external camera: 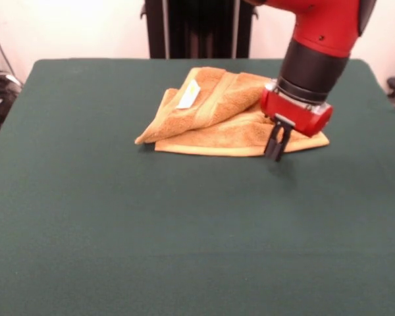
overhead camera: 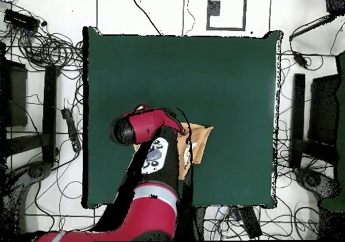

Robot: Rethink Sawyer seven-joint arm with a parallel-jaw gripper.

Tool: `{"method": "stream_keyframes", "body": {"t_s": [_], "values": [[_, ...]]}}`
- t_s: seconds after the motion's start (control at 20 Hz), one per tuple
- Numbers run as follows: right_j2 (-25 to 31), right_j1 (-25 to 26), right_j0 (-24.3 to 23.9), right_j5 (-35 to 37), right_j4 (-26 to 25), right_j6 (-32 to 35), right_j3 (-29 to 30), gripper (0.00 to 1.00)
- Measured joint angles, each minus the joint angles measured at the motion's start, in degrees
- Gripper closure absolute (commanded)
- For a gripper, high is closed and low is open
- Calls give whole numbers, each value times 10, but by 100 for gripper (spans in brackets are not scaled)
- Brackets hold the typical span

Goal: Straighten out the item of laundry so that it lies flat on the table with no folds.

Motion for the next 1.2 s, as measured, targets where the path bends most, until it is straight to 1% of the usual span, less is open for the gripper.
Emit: {"method": "stream_keyframes", "body": {"t_s": [0.15,0.25,0.3,0.45,0.5,0.55,0.65,0.7,0.95,1.2], "values": [[41,-3,-30,2,34,0,13,100],[53,4,-36,2,59,0,18,100],[55,11,-33,2,77,0,20,100],[47,16,-19,2,106,1,20,100],[40,16,-9,4,123,2,21,100],[32,17,11,11,151,6,22,100],[28,17,31,19,169,9,22,100],[26,17,41,23,179,10,22,0],[23,20,88,39,199,11,23,0],[22,28,92,39,202,11,23,0]]}}
